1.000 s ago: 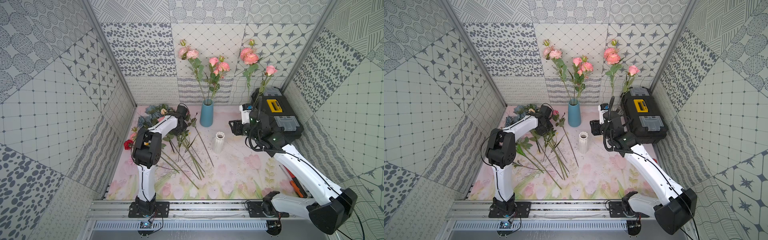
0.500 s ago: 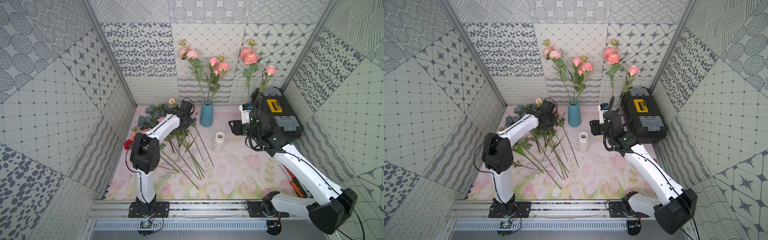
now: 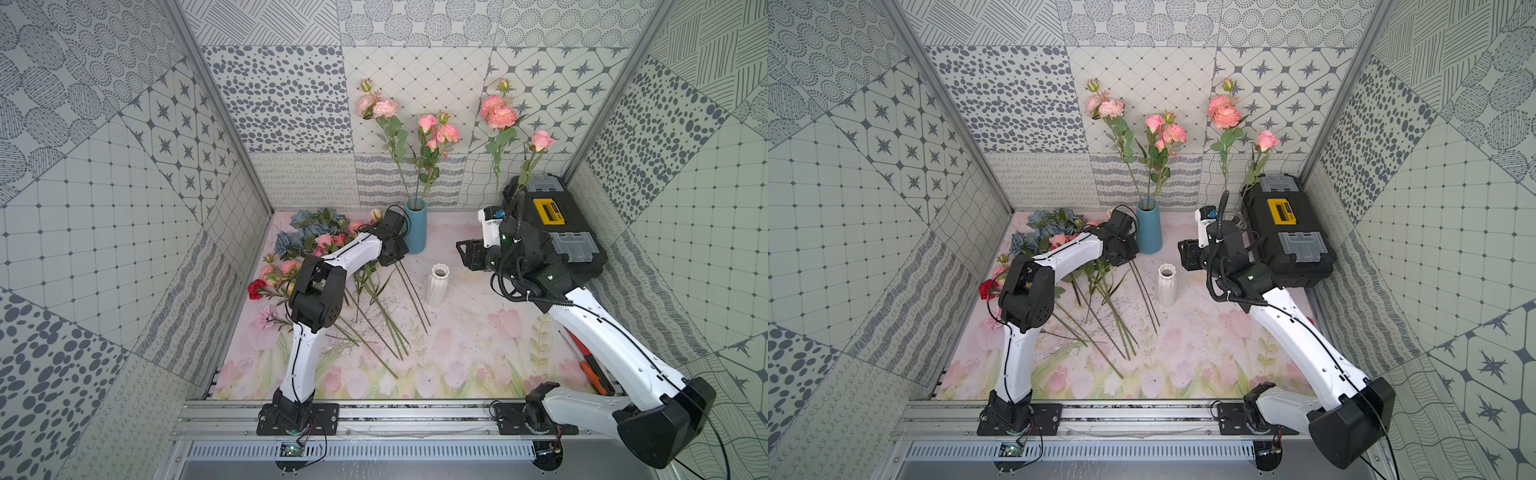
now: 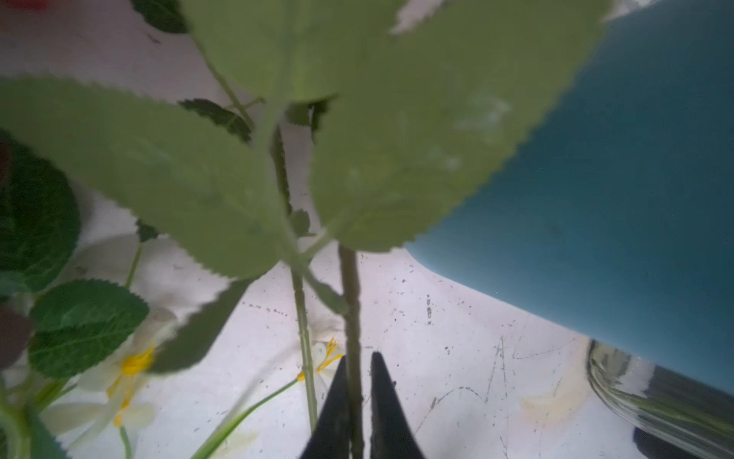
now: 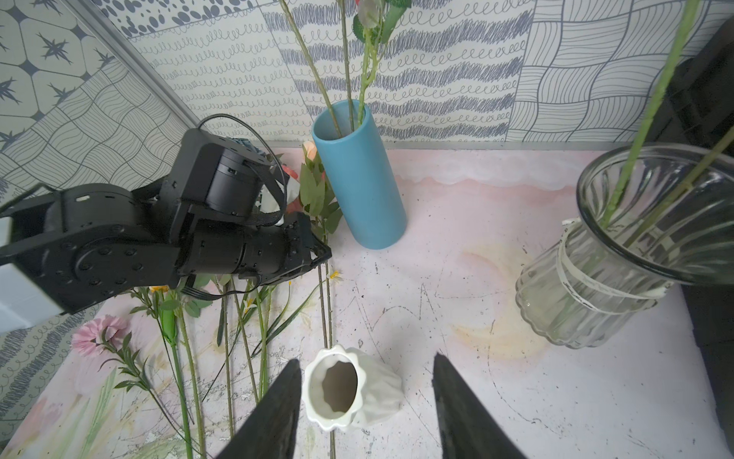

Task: Place the pink flowers into the vase
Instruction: Place the flower at the center of the board, then pick up the flower at the center of the board.

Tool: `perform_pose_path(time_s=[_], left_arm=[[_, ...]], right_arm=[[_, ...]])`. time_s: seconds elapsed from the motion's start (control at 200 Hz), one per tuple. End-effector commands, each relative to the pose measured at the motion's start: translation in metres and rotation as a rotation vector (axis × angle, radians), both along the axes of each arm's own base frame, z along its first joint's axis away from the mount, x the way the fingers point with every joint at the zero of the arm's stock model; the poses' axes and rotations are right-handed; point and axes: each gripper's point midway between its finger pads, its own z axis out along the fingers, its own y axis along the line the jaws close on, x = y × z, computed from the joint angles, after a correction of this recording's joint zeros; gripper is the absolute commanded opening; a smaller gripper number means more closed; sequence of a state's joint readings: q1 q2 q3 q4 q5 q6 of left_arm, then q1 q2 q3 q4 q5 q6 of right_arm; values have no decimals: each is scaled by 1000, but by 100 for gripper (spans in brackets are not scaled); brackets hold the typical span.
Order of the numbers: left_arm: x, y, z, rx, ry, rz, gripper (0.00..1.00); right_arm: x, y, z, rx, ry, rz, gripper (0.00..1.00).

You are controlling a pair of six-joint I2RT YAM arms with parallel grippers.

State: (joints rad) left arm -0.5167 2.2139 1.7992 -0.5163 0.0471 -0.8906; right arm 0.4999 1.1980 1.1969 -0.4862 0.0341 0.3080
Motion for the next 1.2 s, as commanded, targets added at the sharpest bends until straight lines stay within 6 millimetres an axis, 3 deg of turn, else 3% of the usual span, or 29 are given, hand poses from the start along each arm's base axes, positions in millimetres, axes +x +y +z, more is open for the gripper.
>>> perform_pose_path(time_s=[0.0,0.095,0.165,0.355,0.48,0.715,0.795,1.196], left_arm=[[11,-11,7,-37,-22,8,21],[9,-4,12,7,-23,13,38],[5,6,23,42,-36,19,43],[-18,45,57,174,-63,62,43],[-37,73,64,266,-35,77,39],[-57,104,40,275,68,96,26],[-59,105,27,231,91,105,22],[-65,97,-18,170,189,106,22]], right_arm=[[1,4,9,28,-10,4,54],[2,5,8,31,-7,5,54],[2,6,8,34,-6,7,54],[5,9,5,38,1,8,54],[8,11,2,42,7,9,54],[9,11,-1,44,13,6,54],[9,11,-2,44,15,3,54],[9,12,-2,47,16,8,54]])
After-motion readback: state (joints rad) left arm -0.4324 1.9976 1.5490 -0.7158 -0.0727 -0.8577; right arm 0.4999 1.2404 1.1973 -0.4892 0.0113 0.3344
